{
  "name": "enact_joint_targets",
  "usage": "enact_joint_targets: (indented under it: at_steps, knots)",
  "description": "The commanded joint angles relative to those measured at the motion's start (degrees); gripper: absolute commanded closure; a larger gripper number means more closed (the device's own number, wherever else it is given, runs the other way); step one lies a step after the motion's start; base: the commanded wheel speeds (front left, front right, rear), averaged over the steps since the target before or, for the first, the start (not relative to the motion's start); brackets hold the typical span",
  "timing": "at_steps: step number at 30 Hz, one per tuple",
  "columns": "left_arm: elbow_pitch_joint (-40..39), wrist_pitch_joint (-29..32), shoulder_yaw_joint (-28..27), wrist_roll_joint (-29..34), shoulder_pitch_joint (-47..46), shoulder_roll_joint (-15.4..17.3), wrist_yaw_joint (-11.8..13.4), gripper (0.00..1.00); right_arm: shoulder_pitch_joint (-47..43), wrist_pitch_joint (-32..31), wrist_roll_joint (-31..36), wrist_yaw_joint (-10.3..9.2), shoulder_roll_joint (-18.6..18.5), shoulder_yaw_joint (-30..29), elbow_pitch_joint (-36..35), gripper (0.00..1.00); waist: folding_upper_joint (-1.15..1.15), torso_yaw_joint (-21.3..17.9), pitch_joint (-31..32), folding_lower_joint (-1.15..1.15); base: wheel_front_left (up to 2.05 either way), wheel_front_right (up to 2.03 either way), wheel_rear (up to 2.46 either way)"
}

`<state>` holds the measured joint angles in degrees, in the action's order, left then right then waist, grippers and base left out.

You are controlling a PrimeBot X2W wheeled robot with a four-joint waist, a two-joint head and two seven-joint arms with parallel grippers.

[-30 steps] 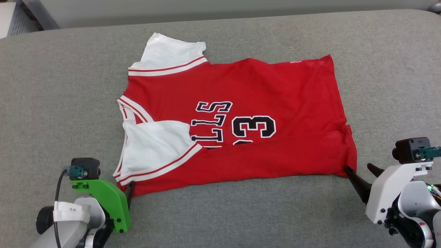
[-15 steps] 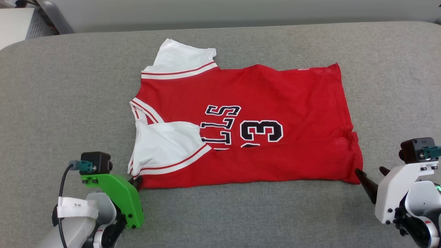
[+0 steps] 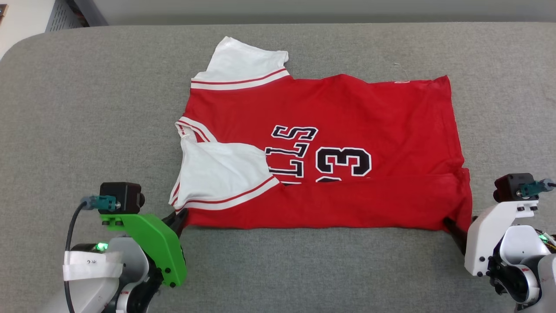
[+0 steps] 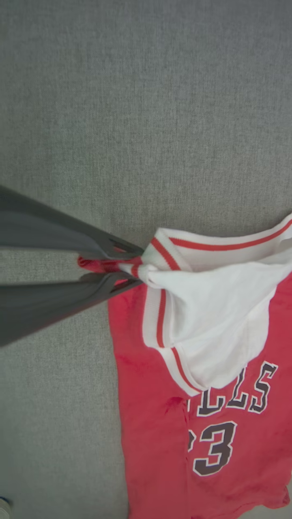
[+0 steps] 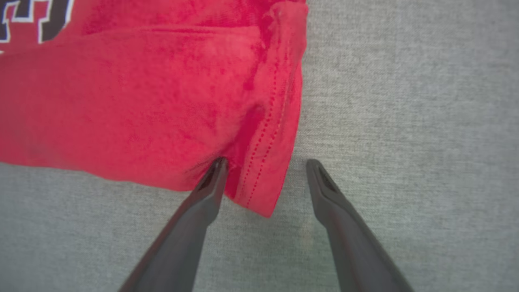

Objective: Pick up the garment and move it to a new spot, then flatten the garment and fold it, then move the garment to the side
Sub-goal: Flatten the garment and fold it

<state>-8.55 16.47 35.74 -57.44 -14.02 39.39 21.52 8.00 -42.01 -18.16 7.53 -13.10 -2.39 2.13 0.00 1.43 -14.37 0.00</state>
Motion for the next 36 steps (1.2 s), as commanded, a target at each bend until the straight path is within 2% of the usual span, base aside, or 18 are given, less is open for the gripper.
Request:
enact_joint_targets:
  at_steps: [1,8,9,10,12,13,26,36]
  knots:
    - [-0.56,0.11,0.03,0.27,0.82,0.22,0.31,1.00,1.05,0.44,0.60,-0.04,-0.03,0.41,0.66,0.00,0.00,0.40,-0.66,0.00,0.00,0.00,0.00]
    - [-1.34,0.32,0.14,0.06,0.99,0.25,0.37,1.00,1.63,0.08,1.19,-0.04,-0.20,1.46,3.54,0.00,0.00,0.84,-1.36,0.00,0.00,0.00,0.00]
    - [-1.22,0.38,0.16,0.00,1.02,0.28,0.35,1.00,1.70,-0.09,1.01,-0.04,-0.29,1.83,3.95,0.19,0.00,0.87,-1.34,0.00,0.00,0.00,0.00]
    - [-1.10,0.44,0.18,-0.05,1.03,0.28,0.32,1.00,1.73,-0.16,0.86,-0.04,-0.43,2.13,4.25,0.56,0.00,0.90,-1.30,0.00,0.00,0.00,0.00]
    - [-0.63,0.68,0.30,-0.19,1.07,0.27,0.30,1.00,1.76,0.06,0.93,-0.04,-1.07,2.88,4.72,0.98,0.00,0.97,-1.20,0.00,0.00,0.00,0.00]
    - [-0.33,0.92,0.38,-0.64,1.17,-0.01,0.12,1.00,1.70,0.29,0.79,-0.04,-1.36,3.20,4.94,1.00,0.00,1.01,-1.10,0.00,0.00,0.00,0.00]
    - [3.54,1.34,0.98,-2.45,3.43,-0.08,-1.15,1.00,0.48,0.09,-3.17,-0.04,-5.43,3.28,4.77,1.00,0.00,0.09,3.81,0.00,0.00,0.00,0.00]
    - [3.71,1.78,2.53,-2.92,7.71,1.16,-1.12,1.00,-6.67,-3.39,-6.00,-0.04,-6.96,0.09,0.91,1.00,0.00,0.44,8.62,0.00,0.00,0.00,0.00]
